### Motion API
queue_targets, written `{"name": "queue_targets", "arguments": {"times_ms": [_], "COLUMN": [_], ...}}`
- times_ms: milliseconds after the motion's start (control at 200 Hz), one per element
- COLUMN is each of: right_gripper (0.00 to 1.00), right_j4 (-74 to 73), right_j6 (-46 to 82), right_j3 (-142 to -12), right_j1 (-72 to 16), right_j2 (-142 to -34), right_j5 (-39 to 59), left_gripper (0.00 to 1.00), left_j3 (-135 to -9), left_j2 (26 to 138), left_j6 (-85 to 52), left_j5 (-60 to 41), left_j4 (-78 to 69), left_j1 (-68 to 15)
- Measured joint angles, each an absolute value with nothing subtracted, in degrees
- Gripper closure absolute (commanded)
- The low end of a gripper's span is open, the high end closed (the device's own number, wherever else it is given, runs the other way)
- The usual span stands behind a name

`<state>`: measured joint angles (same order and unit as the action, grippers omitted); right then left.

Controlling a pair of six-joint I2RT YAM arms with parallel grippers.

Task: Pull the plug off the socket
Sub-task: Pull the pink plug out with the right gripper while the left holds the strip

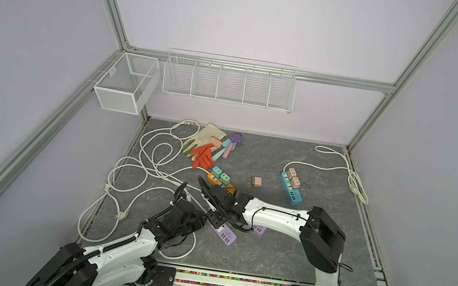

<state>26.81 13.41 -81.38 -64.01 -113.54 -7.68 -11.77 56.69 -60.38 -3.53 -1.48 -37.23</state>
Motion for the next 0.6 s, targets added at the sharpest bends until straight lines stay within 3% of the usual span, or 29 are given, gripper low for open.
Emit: {"name": "queue_targets", "arguments": {"times_ms": [600], "right_gripper": [0.83], "right_j4": [26.83], "right_j6": [13.45], "right_j3": [-81.25], "right_j1": [-63.02], "right_j2": [-113.51], "right_j5": [-6.44], "left_gripper": [0.74], "left_j3": [-12.34], "left_j2": [59.9], "left_j6": [-60.69], "left_j5": [-4.54], "left_j4": [-4.45], "left_j1": [-37.15]}}
